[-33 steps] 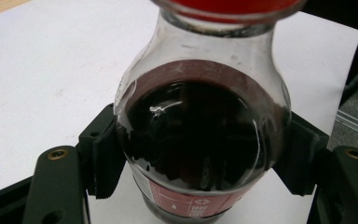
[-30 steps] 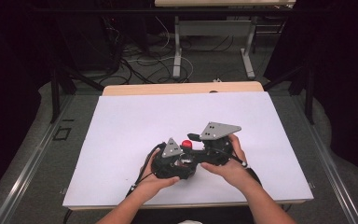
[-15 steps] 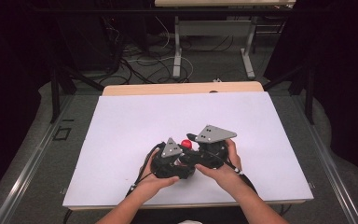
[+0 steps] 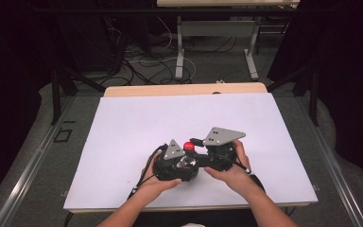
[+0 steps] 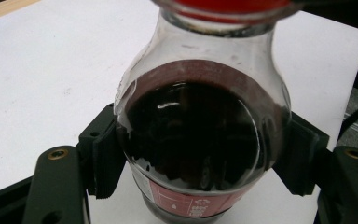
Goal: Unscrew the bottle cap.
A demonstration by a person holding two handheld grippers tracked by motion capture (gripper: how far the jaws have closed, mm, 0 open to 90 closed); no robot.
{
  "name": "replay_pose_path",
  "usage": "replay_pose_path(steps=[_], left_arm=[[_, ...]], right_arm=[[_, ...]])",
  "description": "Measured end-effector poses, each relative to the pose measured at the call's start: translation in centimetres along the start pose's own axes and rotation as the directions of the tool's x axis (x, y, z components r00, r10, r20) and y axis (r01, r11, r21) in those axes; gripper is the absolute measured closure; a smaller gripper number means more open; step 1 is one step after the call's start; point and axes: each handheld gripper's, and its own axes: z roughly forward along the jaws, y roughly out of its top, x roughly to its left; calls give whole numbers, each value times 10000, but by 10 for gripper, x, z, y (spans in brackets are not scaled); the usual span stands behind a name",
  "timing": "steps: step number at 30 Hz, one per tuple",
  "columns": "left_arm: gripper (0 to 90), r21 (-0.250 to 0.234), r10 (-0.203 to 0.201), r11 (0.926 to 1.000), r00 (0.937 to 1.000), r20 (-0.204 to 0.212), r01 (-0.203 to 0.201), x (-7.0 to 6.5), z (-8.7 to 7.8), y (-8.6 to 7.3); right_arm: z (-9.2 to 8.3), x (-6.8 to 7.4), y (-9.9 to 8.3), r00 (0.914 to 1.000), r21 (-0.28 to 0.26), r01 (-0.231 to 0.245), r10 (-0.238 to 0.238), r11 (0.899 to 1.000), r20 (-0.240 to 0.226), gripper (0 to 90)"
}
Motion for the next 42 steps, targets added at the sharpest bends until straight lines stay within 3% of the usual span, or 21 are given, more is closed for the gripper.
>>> replay_pose_path(steps=[1, 4, 8, 9, 10, 11, 12, 13, 17, 26, 30, 31, 34, 35, 37, 38, 39, 40, 42], left_arm=[[295, -51, -36, 10000, 10000, 63, 36, 0, 0, 0], [295, -15, 13, 10000, 10000, 25, -13, 0, 0, 0], [295, -94, -85, 9999, 9999, -82, 84, 2, 0, 0], [295, -31, -55, 10000, 9999, -114, 55, 3, 0, 0], [295, -33, -80, 10000, 9999, -147, 79, 3, 0, 0], [295, -65, -121, 9999, 9998, -157, 120, 3, 0, -1], [295, 2, -66, 10000, 9998, -160, 66, 3, 0, 0], [295, -104, -121, 9999, 9998, -129, 119, 2, 0, -1], [295, 15, 96, 10000, 9999, -134, -96, 2, 0, 0], [295, -31, 22, 10000, 10000, -70, -22, -1, 1, 0], [295, 56, 5, 10000, 9999, 101, -5, 1, -1, 1], [295, -40, 13, 10000, 10000, 53, -12, 1, 0, 0], [295, 21, 49, 10000, 9999, 105, -49, 0, 0, 0], [295, -3, 91, 10000, 9999, 118, -91, 0, 0, 0], [295, 4, 169, 9999, 9998, 119, -169, -1, 0, 1], [295, 4, 171, 9999, 9998, 115, -171, -1, 0, 1], [295, -1, 167, 9999, 9998, 94, -167, -1, 0, 1], [295, 53, 224, 9997, 9997, 99, -225, 0, 0, 1], [295, 53, -8, 10000, 9999, 112, 7, 1, -1, 1]], right_arm=[[0, -8, 1, 9980, 30, 30, -28, 10000, -629, 605], [1, -14, 3, 9951, 196, -165, 184, 9997, -973, 602], [1, -6, 4, 9976, -34, -340, 337, 9994, -603, 557], [0, -3, 3, 9993, -11, -193, 192, 9998, -321, 554], [1, 6, 2, 9996, -179, -51, 56, 9998, 260, 550], [1, 6, 2, 9996, -179, -51, 56, 9998, 260, 550], [2, 11, 1, 9978, -324, 283, -263, 9991, 616, 550], [3, 13, 1, 9970, -400, 304, -275, 9987, 721, 550], [7, 15, 1, 9956, -345, 332, -300, 9989, 893, 557], [15, 12, 4, 9964, -372, 321, -290, 9988, 801, 594], [16, 3, 6, 9992, -257, 382, -379, 9989, 93, 609], [16, -4, 7, 9976, -241, 466, -478, 9986, -509, 611], [15, -16, 9, 9842, -182, 838, -856, 9963, -1549, 612], [15, -16, 9, 9842, -182, 838, -856, 9963, -1549, 612], [15, -23, 9, 9739, -182, 974, -990, 9951, -2041, 611], [15, -24, 9, 9735, -107, 845, -848, 9964, -2124, 609], [14, -22, 9, 9802, -91, 506, -514, 9987, -1910, 579], [13, -19, 9, 9841, -95, 387, -397, 9992, -1732, 528], [12, -15, 9, 9883, -207, 294, -322, 9994, -1492, 527]])
